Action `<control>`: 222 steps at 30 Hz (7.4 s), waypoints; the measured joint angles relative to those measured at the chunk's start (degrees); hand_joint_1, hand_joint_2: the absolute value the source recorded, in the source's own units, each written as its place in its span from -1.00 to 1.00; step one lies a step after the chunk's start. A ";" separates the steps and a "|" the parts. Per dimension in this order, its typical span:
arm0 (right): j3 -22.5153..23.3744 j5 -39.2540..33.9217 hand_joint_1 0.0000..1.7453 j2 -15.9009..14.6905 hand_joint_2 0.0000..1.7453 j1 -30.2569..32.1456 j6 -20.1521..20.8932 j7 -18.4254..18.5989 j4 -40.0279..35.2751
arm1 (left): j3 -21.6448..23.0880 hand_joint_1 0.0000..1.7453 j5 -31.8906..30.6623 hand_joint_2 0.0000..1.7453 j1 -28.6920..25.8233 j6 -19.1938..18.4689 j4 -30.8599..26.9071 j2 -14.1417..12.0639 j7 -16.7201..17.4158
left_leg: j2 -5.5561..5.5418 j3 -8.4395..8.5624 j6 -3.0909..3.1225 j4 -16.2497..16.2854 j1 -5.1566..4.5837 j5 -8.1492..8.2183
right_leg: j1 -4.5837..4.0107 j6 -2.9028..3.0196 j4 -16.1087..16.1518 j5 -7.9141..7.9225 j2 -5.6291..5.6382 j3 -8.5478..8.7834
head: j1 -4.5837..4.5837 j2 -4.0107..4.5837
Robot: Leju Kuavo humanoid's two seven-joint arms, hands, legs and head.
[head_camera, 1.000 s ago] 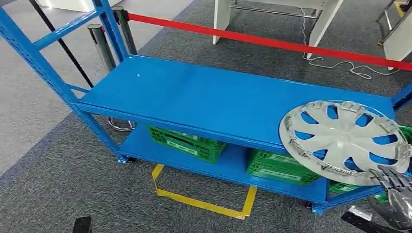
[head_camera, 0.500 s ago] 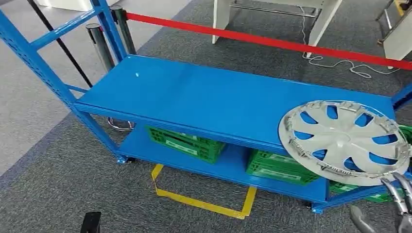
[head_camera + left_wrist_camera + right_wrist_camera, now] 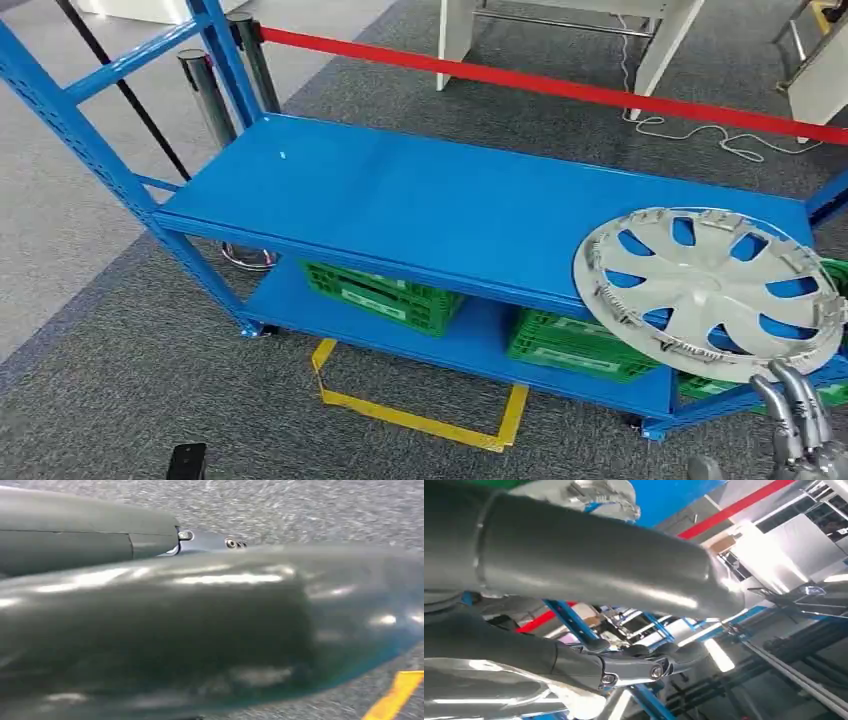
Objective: Take the parts from the cabinet and place them on the table.
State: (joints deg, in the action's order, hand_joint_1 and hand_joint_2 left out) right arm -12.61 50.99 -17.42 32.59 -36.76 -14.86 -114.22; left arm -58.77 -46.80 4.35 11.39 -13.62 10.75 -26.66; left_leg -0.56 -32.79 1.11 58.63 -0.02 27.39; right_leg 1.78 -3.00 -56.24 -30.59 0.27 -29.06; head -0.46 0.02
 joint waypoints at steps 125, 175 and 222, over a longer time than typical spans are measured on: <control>0.81 20.17 -1.00 2.23 1.00 -37.24 20.94 15.36 48.28 | 4.07 -1.00 -5.25 -1.00 2.29 -3.43 0.00 -0.52 3.91 | 0.04 0.02 0.09 0.05 -0.04 -0.12 | 0.04 -0.22 -0.02 0.23 0.08 0.68 | 0.00 0.00; -2.29 23.03 1.00 2.23 1.00 -41.06 24.63 17.00 55.41 | 4.09 -1.00 -5.22 -1.00 2.02 -3.17 0.00 -0.74 4.13 | 0.16 0.36 0.10 0.04 -0.02 -0.17 | 0.03 -0.18 0.00 0.33 0.28 0.27 | 0.02 0.00; -2.69 19.98 1.00 -9.85 1.00 -39.02 23.41 11.98 34.74 | 4.02 -1.00 -3.54 -1.00 1.58 -1.99 0.00 -0.68 3.04 | 0.18 -0.08 0.12 0.05 -0.07 -0.19 | 0.05 -0.21 -0.02 0.38 0.24 0.50 | 0.02 0.00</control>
State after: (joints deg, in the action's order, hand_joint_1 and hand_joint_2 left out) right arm -15.30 70.97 -27.28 -6.43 -13.35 -2.88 -79.49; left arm -54.75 -50.34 5.93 9.40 -13.62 10.08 -23.63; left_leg -0.38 -32.87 1.23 58.68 -0.09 27.20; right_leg 1.83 -3.21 -56.26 -30.21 0.51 -28.56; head -0.44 0.02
